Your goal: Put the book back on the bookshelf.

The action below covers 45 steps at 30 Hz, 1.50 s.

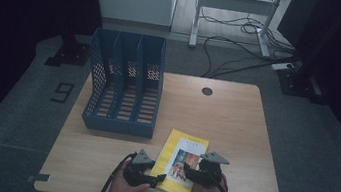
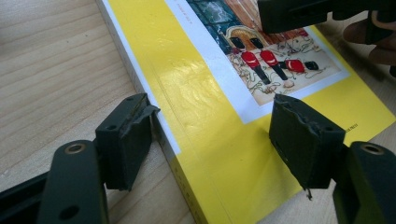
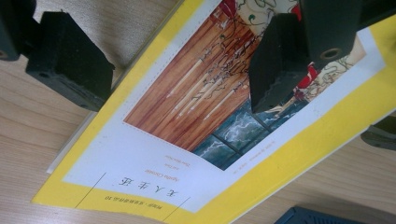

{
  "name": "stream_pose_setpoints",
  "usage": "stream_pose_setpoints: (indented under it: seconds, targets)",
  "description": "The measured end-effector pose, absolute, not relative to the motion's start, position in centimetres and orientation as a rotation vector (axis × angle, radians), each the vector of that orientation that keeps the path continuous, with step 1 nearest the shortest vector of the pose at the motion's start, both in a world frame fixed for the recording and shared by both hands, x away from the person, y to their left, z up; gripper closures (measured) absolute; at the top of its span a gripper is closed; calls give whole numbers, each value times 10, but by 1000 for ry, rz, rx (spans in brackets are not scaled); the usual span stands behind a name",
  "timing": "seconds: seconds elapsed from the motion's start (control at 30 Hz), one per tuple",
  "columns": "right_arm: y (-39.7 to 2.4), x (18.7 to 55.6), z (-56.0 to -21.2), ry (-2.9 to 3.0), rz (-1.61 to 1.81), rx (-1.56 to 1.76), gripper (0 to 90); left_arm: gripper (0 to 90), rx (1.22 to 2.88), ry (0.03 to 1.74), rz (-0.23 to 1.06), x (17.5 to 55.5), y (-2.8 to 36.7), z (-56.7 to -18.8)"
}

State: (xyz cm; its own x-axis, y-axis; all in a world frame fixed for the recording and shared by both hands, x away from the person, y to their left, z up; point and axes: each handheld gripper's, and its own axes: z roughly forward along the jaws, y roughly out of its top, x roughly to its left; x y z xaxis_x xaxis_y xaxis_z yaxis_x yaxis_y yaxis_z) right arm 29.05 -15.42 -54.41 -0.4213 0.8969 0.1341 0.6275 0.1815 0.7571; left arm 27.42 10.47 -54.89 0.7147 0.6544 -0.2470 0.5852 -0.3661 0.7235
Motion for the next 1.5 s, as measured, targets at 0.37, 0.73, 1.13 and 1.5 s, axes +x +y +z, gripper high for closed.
stream_pose_setpoints:
  seconds: [0.37, 0.73, 1.13, 1.5]
  targets:
    - [-155, 287, -535, 2101, 1158, 1440, 246, 295, 2070, 942, 104, 274, 105, -549]
    - [-155, 280, -519, 2062, 1241, 1392, 297, 295, 2070, 942, 103, 274, 105, -549]
    - [-155, 278, -518, 2054, 1257, 1369, 341, 295, 2069, 942, 101, 274, 105, -549]
    - [-154, 276, -517, 2060, 1281, 1337, 381, 295, 2068, 942, 98, 275, 105, -549]
